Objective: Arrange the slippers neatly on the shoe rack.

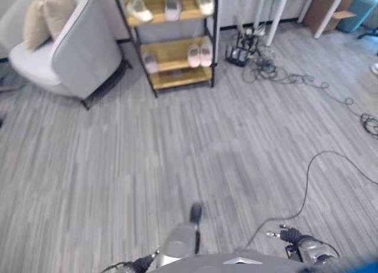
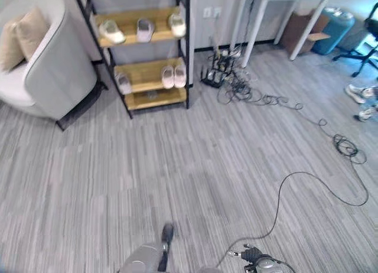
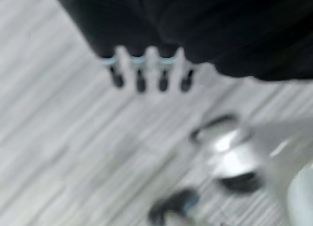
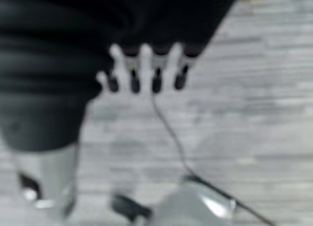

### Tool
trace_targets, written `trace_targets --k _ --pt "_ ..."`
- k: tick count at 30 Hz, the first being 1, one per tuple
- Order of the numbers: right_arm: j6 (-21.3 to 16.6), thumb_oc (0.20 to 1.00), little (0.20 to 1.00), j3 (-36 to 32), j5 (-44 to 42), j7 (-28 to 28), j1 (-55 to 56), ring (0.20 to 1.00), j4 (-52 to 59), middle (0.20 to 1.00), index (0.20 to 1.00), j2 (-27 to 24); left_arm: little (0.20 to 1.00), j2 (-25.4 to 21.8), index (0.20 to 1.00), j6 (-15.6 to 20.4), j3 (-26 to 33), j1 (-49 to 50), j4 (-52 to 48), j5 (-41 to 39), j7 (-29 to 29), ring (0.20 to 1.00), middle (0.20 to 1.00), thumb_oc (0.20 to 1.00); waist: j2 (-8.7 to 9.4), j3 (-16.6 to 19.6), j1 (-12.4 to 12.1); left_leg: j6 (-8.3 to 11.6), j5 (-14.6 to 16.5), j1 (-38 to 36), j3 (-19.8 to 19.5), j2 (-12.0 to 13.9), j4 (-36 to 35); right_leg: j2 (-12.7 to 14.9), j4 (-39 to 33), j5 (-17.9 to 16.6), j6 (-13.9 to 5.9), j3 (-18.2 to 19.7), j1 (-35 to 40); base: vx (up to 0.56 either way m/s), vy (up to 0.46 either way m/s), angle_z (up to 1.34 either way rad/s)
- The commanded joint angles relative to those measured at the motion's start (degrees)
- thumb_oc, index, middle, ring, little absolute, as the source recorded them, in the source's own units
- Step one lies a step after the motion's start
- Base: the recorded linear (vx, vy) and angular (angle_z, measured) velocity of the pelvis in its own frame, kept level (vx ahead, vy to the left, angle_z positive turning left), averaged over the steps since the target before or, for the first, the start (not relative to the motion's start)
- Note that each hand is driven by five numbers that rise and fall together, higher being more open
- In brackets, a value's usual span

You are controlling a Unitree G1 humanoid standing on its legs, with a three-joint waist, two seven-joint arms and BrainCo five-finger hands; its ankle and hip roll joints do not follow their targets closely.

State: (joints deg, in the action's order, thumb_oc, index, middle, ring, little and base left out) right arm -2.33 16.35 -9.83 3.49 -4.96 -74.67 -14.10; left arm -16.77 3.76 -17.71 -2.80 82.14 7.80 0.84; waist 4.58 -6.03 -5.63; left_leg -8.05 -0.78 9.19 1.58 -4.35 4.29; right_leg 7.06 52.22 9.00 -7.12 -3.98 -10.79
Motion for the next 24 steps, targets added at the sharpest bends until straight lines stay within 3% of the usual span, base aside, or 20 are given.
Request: trace_targets --k 1,2,3,4,6,8,9,10,11,12,13,14,15,16,17,19,21,22,23,24 --pt "-0.32 1.0 1.0 -0.5 0.26 -0.64 -1.42 1.0 4.27 1.0 1.0 -1.25 1.0 -0.99 1.0 0.76 -0.13 -3.65 -4.36 -1.7 -2.54 1.0 1.0 1.0 -3.82 -3.63 0.26 3.37 1.57 -0.21 -2.4 2.76 0.91 3.44 -9.86 -17.99 -0.7 -1.22 4.23 0.39 0.21 0.55" --pt "-0.32 1.0 1.0 -0.49 0.26 -0.64 -1.42 1.0 4.27 1.0 1.0 -1.25 1.0 -0.99 1.0 0.76 -0.13 -3.65 -4.36 -1.7 -2.54 1.0 1.0 1.0 -3.83 -3.62 0.27 3.37 1.57 -0.21 -2.41 2.77 0.91 3.43 -9.88 -17.99 -0.69 -1.23 4.23 0.62 0.209 0.52" --pt "-0.41 1.0 1.0 -0.2 0.94 -0.78 -0.93 1.0 4.09 1.0 1.0 -1.25 1.0 -0.81 1.0 1.0 -2.17 -5.06 -5.25 0.22 -3.12 1.0 1.0 1.0 -4.36 -3.91 2.33 3.4 3.98 -5.17 -2.84 2.18 0.27 2.75 -15.93 -12.22 0.13 -4.2 0.69 0.65 0.12 0.48" --pt "-0.49 1.0 1.0 -0.09 1.13 -0.9 -0.13 1.0 3.73 1.0 1.0 -1.04 1.0 -0.56 1.0 0.98 -2.51 -5.4 -5.33 -0.14 -3.28 1.0 1.0 1.0 -4.62 -4.31 3.72 3.41 5.09 -8.0 -4.21 1.86 -0.33 -0.21 -20.7 -9.75 1.18 -4.21 -2.51 0.87 0.117 0.15" --pt "-0.32 1.0 1.0 -0.62 0.87 -0.59 1.61 1.0 2.87 1.0 1.0 -1.62 1.0 -0.08 1.0 1.51 -1.79 -5.52 -6.2 -1.81 -2.56 1.0 1.0 1.0 -4.36 -4.63 5.76 4.23 6.99 -12.6 -6.27 0.96 -2.38 -2.39 -32.46 -10.0 0.33 -2.7 -4.95 0.65 -0.034 -0.16" --pt "0.39 1.0 1.0 -1.85 0.78 -0.44 3.11 1.0 0.53 1.0 1.0 -1.94 1.0 0.64 1.0 1.82 -1.02 -6.53 -6.2 -3.13 -2.24 1.0 1.0 1.0 -4.01 -4.23 7.86 5.24 9.12 -16.58 -8.36 0.66 -4.26 -2.65 -46.09 -12.44 -0.88 -1.16 -7.03 0.57 -0.079 0.13" --pt "0.38 1.0 1.0 -1.86 0.79 -0.44 3.14 1.0 0.51 1.0 1.0 -2.0 1.0 0.7 1.0 1.83 -1.04 -6.51 -6.19 -3.14 -2.23 1.0 1.0 1.0 -4.41 -4.41 7.98 5.3 9.31 -17.02 -8.53 1.09 -4.41 -2.98 -46.62 -12.54 -0.84 -1.51 -6.35 0.42 -0.056 0.69" --pt "0.64 1.0 1.0 -2.55 0.81 0.05 3.99 1.0 -0.62 1.0 1.0 -2.22 1.0 0.97 1.0 1.89 -1.29 -6.68 -5.89 -2.9 -2.23 1.0 1.0 1.0 -4.71 -4.33 8.88 5.66 10.56 -18.42 -8.94 1.45 -4.2 -3.31 -48.76 -13.25 -1.45 0.34 -7.67 0.54 -0.123 1.06" --pt "1.13 1.0 1.0 -3.62 0.37 0.29 5.63 1.0 -2.93 1.0 1.0 -2.86 1.0 1.47 1.0 2.18 -2.67 -7.16 -5.39 -0.73 -2.15 1.0 1.0 1.0 -4.04 -3.1 9.21 6.29 12.15 -18.86 -11.18 0.96 -1.23 -4.2 -50.26 -13.67 -1.07 4.91 -5.44 0.73 -0.189 1.1" --pt "1.58 1.0 1.0 -3.75 0.29 0.73 6.09 1.0 -3.95 1.0 1.0 -2.93 1.0 2.18 1.0 1.94 -3.64 -6.58 -4.81 0.72 -2.03 1.0 1.0 1.0 -4.2 -2.57 9.41 6.91 11.81 -18.17 -12.68 0.9 3.59 -5.42 -48.24 -13.53 0.07 6.68 -5.03 0.55 -0.171 1.41" --pt "1.57 1.0 1.0 -3.74 0.29 0.73 6.08 1.0 -3.96 1.0 1.0 -2.91 1.0 2.16 1.0 1.94 -3.64 -6.58 -4.8 0.73 -2.04 1.0 1.0 1.0 -4.05 -2.42 9.5 6.9 11.68 -17.92 -12.76 0.72 3.63 -5.24 -48.26 -13.6 0.04 6.68 -5.22 0.46 -0.11 1.66" --pt "1.9 1.0 1.0 -4.13 -0.16 0.34 5.47 1.0 -4.63 1.0 1.0 -3.57 1.0 3.04 1.0 1.82 -4.36 -5.91 -4.93 1.13 -1.81 1.0 1.0 1.0 -4.54 -2.91 8.92 10.73 3.89 -12.06 -11.43 0.57 19.15 -5.96 -45.9 -12.24 2.1 6.22 -2.3 0.33 -0.074 1.76" --pt "1.96 1.0 1.0 -3.81 -0.66 0.08 5.24 1.0 -4.28 1.0 1.0 -3.55 1.0 3.23 1.0 1.54 -4.46 -6.14 -5.0 0.81 -1.92 1.0 1.0 1.0 -4.28 -3.88 8.57 12.59 -0.7 -5.9 -10.85 0.63 28.96 -5.65 -45.07 -10.71 3.72 5.53 -1.19 0.42 -0.129 1.41" --pt "1.94 1.0 1.0 -3.51 -1.44 -0.18 4.6 1.0 -3.81 1.0 1.0 -3.64 1.0 3.16 1.0 1.26 -4.4 -5.75 -5.01 0.44 -1.8 1.0 1.0 1.0 -3.37 -4.93 7.94 12.48 -2.84 -1.56 -8.71 0.42 36.83 -4.98 -45.05 -9.61 4.9 4.86 0.27 0.25 -0.159 0.8" --pt "2.0 1.0 1.0 -3.29 -1.86 -0.42 4.06 1.0 -3.45 1.0 1.0 -3.89 1.0 3.03 1.0 0.94 -4.1 -5.41 -4.96 0.26 -1.72 1.0 1.0 1.0 -2.96 -5.59 7.42 11.9 -1.53 2.33 -5.61 1.93 43.36 -4.94 -45.26 -8.67 5.69 3.78 1.65 0.32 -0.215 0.4" --pt "1.52 1.0 1.0 -3.36 -3.19 -0.98 2.49 1.0 -2.41 1.0 1.0 -4.42 1.0 2.8 1.0 0.57 -3.29 -4.26 -4.23 -0.04 -1.43 1.0 1.0 1.0 -1.92 -5.65 5.86 10.18 0.18 5.48 0.0 6.75 41.58 -4.15 -45.85 -6.62 6.32 1.55 5.42 0.4 -0.151 0.03" --pt "1.13 1.0 1.0 -3.41 -3.73 -1.06 1.78 1.0 -1.97 1.0 1.0 -4.73 1.0 2.72 1.0 0.44 -2.41 -3.69 -3.3 -0.23 -1.52 1.0 1.0 1.0 -1.56 -5.09 5.29 9.7 0.85 6.21 1.24 7.61 36.56 -3.53 -46.5 -5.4 6.16 0.19 7.25 0.32 -0.015 0.29" --pt "0.76 1.0 1.0 -3.83 -4.3 -1.39 1.08 1.0 -1.17 1.0 1.0 -5.14 1.0 2.64 1.0 0.27 -1.4 -3.02 -2.34 -0.45 -1.71 1.0 1.0 1.0 -1.36 -4.7 4.4 9.41 2.46 6.9 2.5 8.71 31.78 -3.42 -47.45 -4.51 5.86 -0.53 9.23 0.5 0.102 0.66" --pt "0.15 1.0 1.0 -4.04 -3.98 -1.81 -0.02 1.0 0.08 1.0 1.0 -5.74 1.0 2.23 1.0 0.16 0.13 -2.18 -0.78 -0.87 -2.04 1.0 1.0 1.0 -0.95 -3.82 3.36 9.68 3.69 6.3 2.65 10.7 20.96 -2.66 -48.03 -2.54 4.79 -1.47 11.54 0.65 0.154 0.53" --pt "0.08 1.0 1.0 -4.16 -3.83 -2.01 -0.28 1.0 0.47 1.0 1.0 -5.92 1.0 2.08 1.0 0.06 0.63 -1.99 -0.41 -1.27 -2.06 1.0 1.0 1.0 -0.95 -3.15 2.9 10.09 2.76 6.66 2.02 11.82 15.87 -2.6 -48.13 -1.87 4.49 -1.83 12.26 0.78 0.279 0.5"
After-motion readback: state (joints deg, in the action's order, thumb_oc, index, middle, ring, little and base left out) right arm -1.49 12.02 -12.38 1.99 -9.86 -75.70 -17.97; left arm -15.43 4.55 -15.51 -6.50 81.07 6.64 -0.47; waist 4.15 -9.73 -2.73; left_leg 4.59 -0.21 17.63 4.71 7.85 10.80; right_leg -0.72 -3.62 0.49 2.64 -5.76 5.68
